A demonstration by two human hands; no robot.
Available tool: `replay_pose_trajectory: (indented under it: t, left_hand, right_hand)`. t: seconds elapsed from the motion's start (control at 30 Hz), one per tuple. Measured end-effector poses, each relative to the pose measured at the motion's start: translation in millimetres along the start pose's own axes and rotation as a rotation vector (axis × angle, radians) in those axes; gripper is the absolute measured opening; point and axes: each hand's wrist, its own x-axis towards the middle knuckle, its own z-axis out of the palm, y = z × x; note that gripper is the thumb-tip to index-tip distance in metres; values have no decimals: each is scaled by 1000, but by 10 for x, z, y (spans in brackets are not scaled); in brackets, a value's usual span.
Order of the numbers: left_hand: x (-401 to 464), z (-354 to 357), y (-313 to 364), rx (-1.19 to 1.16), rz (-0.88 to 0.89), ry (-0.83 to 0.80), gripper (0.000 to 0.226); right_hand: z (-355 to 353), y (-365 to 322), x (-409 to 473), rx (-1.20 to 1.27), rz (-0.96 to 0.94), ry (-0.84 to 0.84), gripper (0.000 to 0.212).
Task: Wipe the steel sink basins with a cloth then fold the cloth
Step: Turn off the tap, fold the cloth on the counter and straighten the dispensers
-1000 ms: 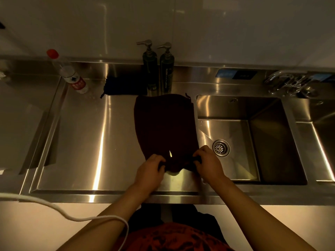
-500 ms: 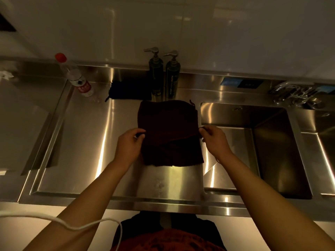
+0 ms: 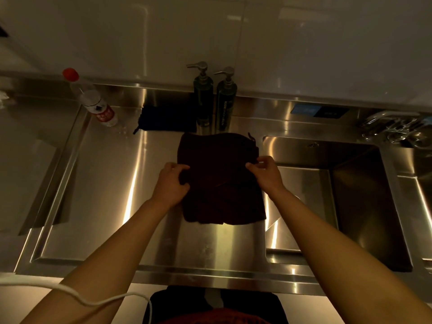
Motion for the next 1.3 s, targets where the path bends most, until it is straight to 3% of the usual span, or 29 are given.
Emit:
replay_pose_trajectory:
  t: [0.13, 0.27, 0.47, 0.6, 0.73, 1.03, 1.3]
  left_hand:
    - [20, 167, 57, 273, 247, -50, 38]
    - [29, 342, 103, 575, 268, -130, 56]
    - [-100, 319, 30, 568, 368, -147, 62]
    - [-122, 281, -67, 464, 352, -88, 34]
    - [-74, 298, -40, 376, 332, 10, 12]
    - [404, -22, 66, -235, 37, 235, 6]
    - [1117, -198, 175, -55, 3, 245, 10]
  right_hand:
    - [27, 109, 71, -317, -158, -50, 51]
    - [98, 173, 176, -491, -253, -98, 53]
    - [180, 195, 382, -723, -452, -74, 49]
    - [174, 166, 491, -841, -537, -141, 27]
    - [109, 124, 530, -719, -523, -67, 12]
    - [-44, -48, 674, -208, -241, -15, 7]
    - [12, -251, 983, -373, -325, 123, 10]
